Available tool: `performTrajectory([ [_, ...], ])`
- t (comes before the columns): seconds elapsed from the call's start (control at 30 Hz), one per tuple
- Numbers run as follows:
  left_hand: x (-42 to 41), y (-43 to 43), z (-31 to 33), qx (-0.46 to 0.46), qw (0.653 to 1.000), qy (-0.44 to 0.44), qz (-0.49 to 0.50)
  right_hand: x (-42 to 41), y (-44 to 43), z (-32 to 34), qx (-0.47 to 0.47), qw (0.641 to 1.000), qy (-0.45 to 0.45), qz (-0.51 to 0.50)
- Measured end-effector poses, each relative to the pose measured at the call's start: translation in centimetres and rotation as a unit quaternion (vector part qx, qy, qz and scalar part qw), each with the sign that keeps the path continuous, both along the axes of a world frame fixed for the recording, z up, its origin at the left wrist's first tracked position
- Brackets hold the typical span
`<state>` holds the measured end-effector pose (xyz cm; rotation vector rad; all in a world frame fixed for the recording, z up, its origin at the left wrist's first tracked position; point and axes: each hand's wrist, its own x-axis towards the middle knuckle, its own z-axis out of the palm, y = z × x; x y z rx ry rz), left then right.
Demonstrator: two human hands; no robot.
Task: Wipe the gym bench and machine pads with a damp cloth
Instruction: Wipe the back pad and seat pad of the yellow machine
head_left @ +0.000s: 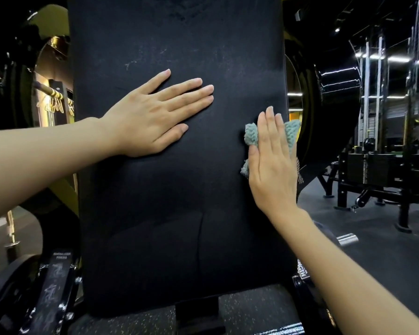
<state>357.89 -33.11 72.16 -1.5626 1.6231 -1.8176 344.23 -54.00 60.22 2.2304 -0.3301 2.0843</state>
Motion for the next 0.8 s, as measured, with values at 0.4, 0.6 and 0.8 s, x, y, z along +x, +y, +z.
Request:
performTrajectory([
  [0.4,-0.1,-0.1,-0.2,-0.004,1.000,0.005,-0.002,-0.3,3.5,-10.2,-0.001,0.999,0.049,0.002],
  [0.6,-0.1,-0.2,-0.4,-0.004,1.000,0.009,0.007,-0.5,1.5,-5.6,-0.005,1.000,0.030,0.003],
  [0.8,-0.3,-0.3,-0.5,0.010,1.000,0.003,0.006,-0.4,-0.1,-2.0,0.008,1.000,0.029,0.007],
])
